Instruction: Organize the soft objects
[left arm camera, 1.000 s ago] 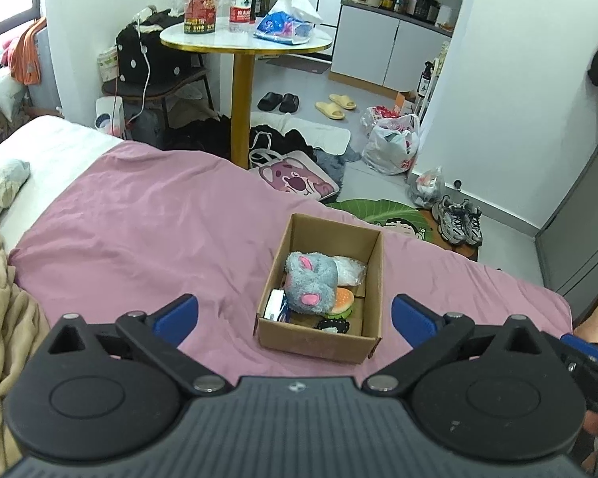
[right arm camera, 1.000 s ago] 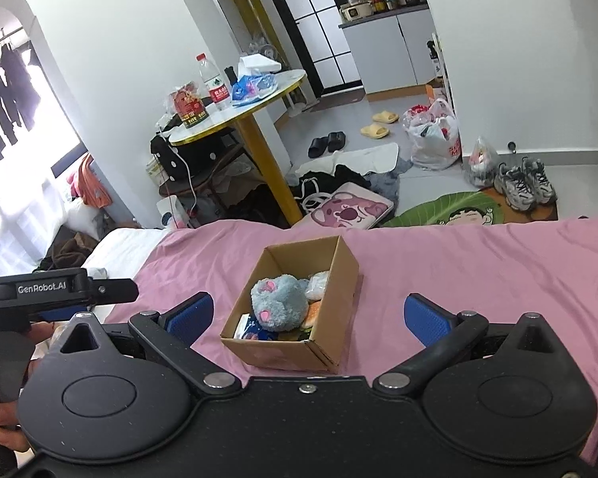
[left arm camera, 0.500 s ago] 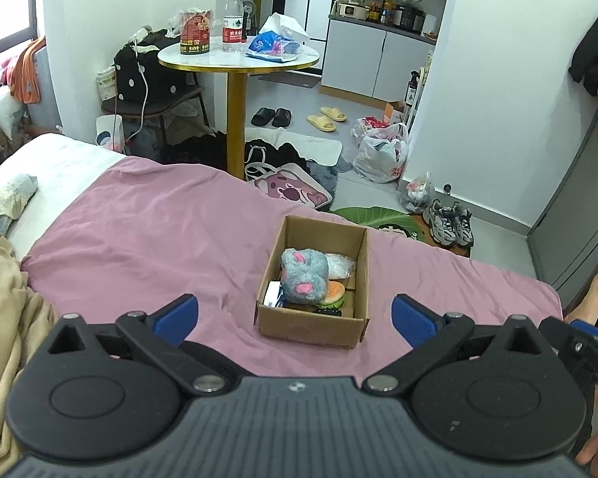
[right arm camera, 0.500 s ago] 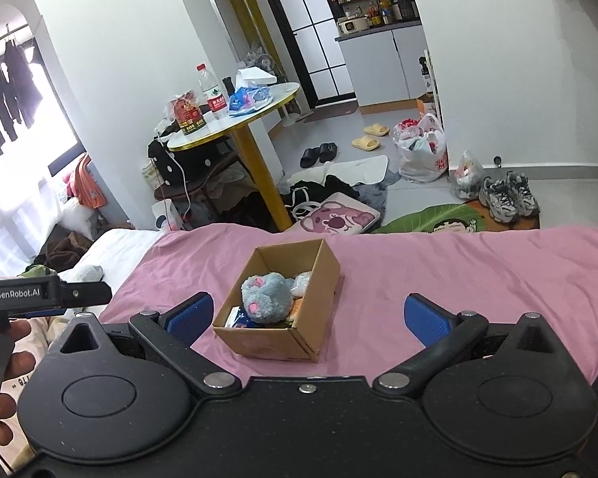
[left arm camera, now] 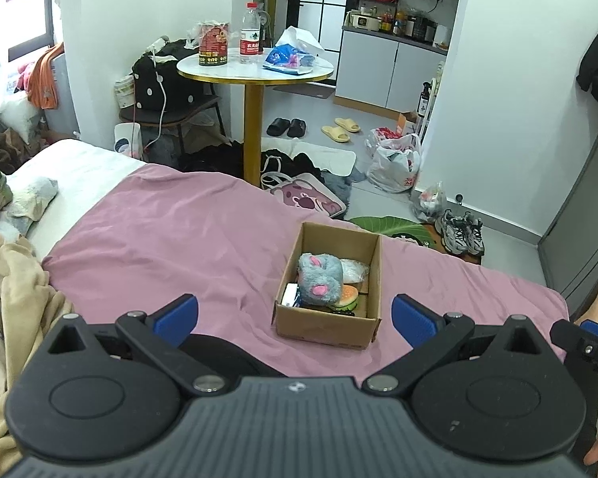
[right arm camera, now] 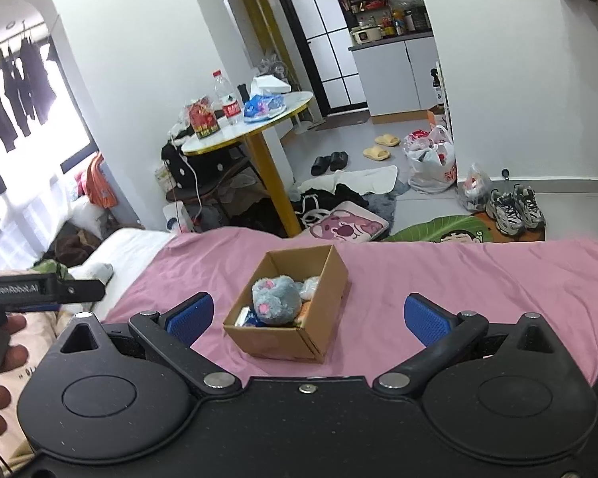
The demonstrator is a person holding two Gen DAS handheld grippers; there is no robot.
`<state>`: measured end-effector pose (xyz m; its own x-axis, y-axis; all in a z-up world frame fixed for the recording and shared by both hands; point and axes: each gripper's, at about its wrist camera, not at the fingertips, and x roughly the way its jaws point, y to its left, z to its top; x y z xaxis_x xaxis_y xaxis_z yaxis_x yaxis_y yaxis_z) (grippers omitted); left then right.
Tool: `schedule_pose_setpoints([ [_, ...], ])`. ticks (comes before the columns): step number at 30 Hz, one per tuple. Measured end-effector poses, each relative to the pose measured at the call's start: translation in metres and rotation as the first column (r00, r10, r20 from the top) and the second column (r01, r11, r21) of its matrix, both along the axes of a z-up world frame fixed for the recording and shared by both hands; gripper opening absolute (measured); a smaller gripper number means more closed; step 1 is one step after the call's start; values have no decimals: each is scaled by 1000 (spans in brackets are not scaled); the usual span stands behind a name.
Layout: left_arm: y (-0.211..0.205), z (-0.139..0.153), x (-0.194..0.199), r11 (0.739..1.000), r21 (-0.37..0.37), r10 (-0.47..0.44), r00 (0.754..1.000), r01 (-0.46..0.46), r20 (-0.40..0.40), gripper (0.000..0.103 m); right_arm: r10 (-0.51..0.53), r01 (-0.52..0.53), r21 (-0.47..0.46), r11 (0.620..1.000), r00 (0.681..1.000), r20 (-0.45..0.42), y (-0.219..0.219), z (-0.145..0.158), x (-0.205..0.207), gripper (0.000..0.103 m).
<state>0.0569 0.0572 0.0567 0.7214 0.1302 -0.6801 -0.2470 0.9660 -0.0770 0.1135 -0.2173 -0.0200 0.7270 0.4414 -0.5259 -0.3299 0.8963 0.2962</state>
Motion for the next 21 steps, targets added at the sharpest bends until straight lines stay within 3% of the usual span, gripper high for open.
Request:
schedule_pose_setpoints([
  [15,-7,0,-12,999,31,-33,999,33,5,102,3,-3,1,1000,1000,-6,-2,0,-8,103],
  [21,-9,1,-15,999,29,-41,999,41,9,102,6,-5,-54,999,1000,13,3,6,-12,103],
])
